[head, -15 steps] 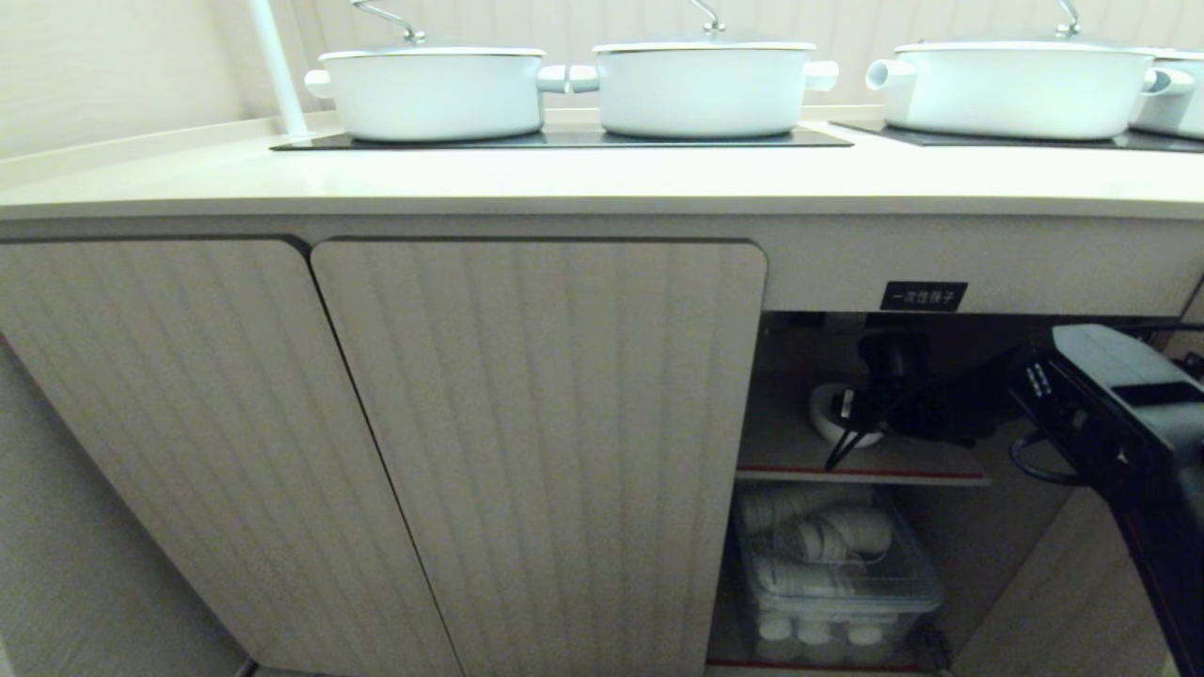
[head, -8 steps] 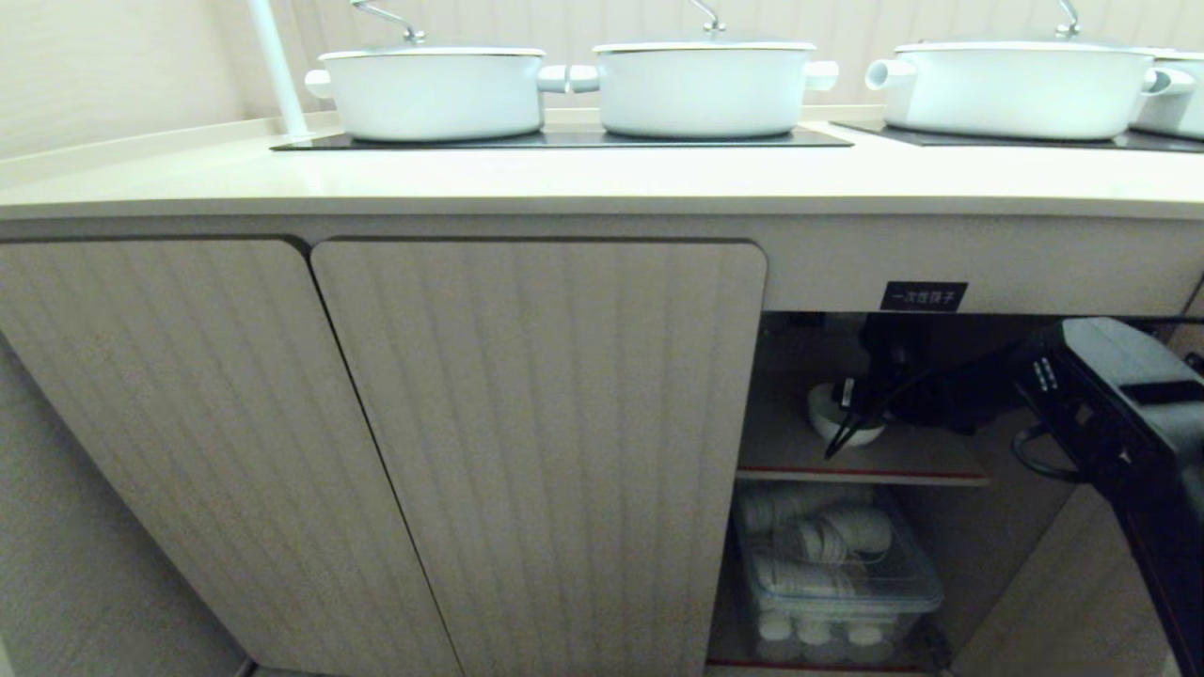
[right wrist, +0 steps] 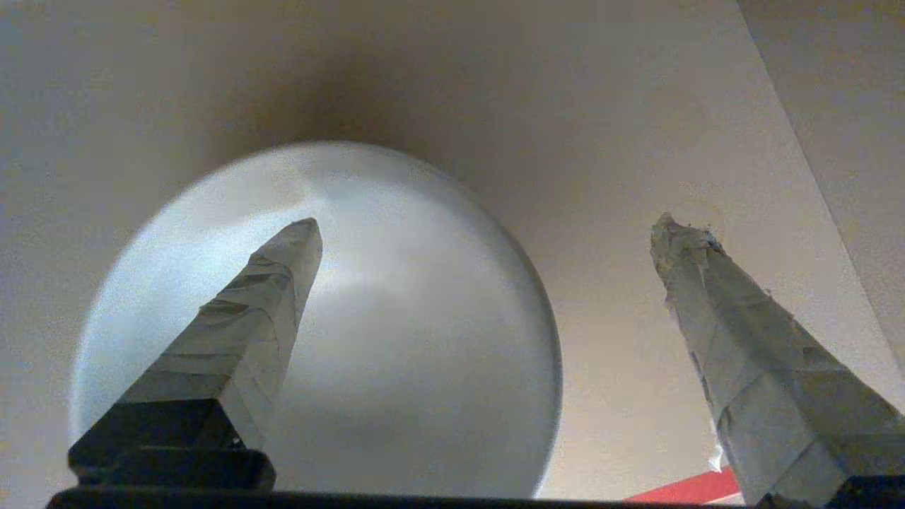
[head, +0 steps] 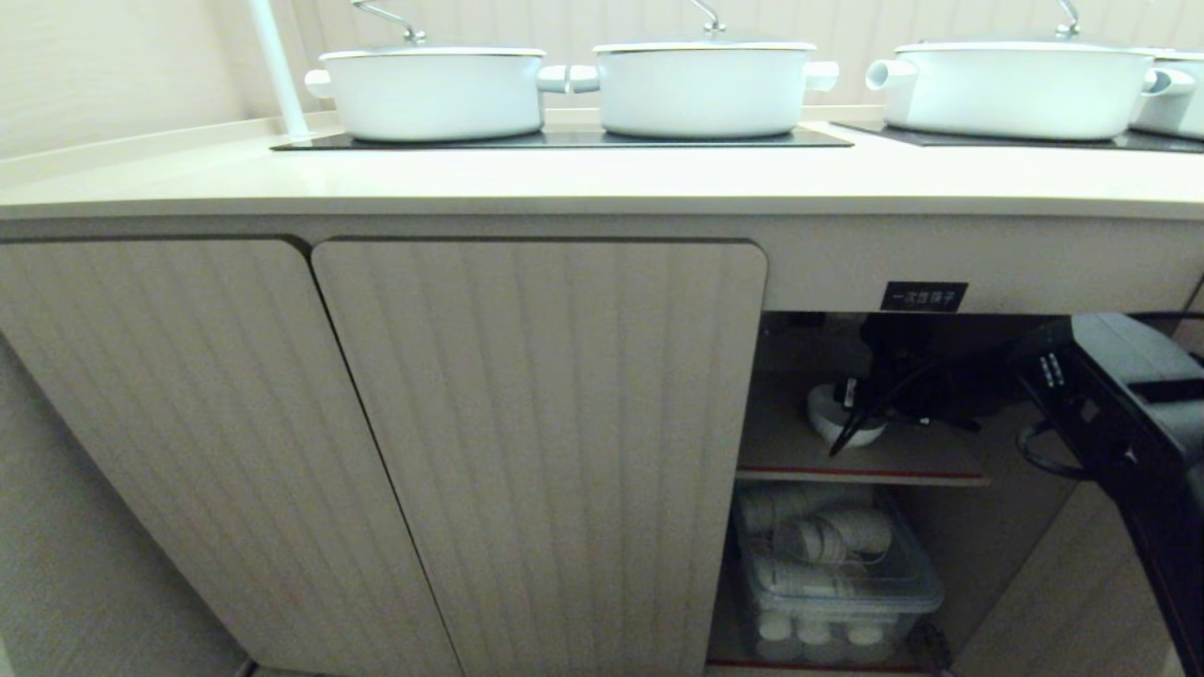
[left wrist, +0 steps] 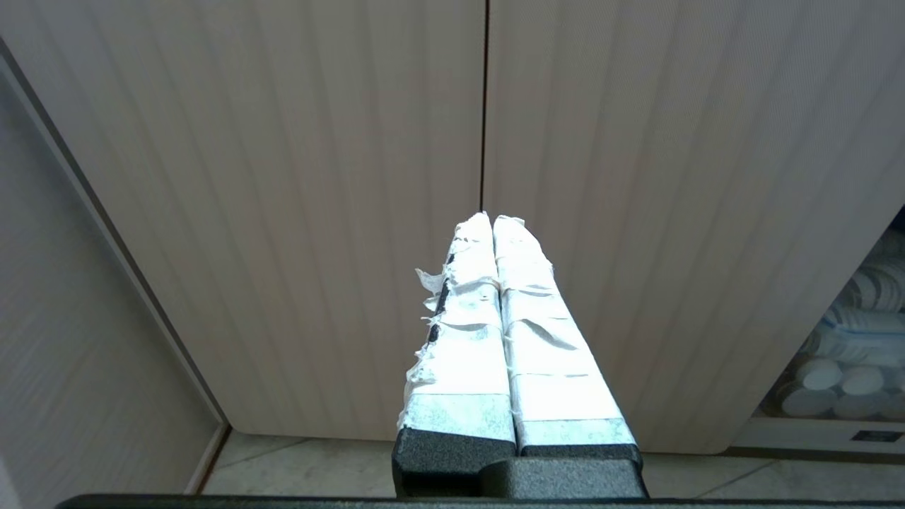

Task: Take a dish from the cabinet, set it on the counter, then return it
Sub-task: Take the bowl from the cabinet

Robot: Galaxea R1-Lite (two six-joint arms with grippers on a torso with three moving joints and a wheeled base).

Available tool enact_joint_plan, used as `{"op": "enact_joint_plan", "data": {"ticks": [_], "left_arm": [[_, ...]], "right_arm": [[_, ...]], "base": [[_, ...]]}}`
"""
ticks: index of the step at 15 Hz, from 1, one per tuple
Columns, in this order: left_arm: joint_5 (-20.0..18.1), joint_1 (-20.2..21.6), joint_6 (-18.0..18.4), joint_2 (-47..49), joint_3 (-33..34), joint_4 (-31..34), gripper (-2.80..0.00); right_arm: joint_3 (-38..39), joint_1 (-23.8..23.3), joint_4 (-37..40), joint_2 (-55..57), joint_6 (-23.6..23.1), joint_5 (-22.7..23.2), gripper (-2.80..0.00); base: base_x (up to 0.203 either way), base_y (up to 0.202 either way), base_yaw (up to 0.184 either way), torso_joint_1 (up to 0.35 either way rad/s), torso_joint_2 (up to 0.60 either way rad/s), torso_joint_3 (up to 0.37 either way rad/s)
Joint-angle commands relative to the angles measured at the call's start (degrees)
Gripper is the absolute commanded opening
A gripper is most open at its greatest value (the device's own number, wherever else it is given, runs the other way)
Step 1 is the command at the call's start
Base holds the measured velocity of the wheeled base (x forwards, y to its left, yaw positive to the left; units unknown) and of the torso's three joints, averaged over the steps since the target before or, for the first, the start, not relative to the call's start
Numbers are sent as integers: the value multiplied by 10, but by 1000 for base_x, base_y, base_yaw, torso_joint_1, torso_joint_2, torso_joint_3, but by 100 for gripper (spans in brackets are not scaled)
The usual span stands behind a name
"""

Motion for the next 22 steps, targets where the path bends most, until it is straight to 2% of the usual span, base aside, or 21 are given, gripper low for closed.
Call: {"op": "enact_joint_plan", "data": {"ticks": [1, 12, 17, 22], "left_arm": [[0, 0, 0, 0, 0, 0, -280], [0, 0, 0, 0, 0, 0, -280], [0, 0, 0, 0, 0, 0, -280], [0, 1, 0, 0, 0, 0, -280]], "right_arm": [[0, -1, 0, -1, 0, -1, 0], [-12, -21, 46, 1, -1, -1, 0], [-62, -21, 81, 18, 0, 1, 0], [-67, -20, 90, 23, -1, 16, 0]], "base": [[0, 0, 0, 0, 0, 0], [0, 0, 0, 0, 0, 0], [0, 0, 0, 0, 0, 0], [0, 0, 0, 0, 0, 0]]}}
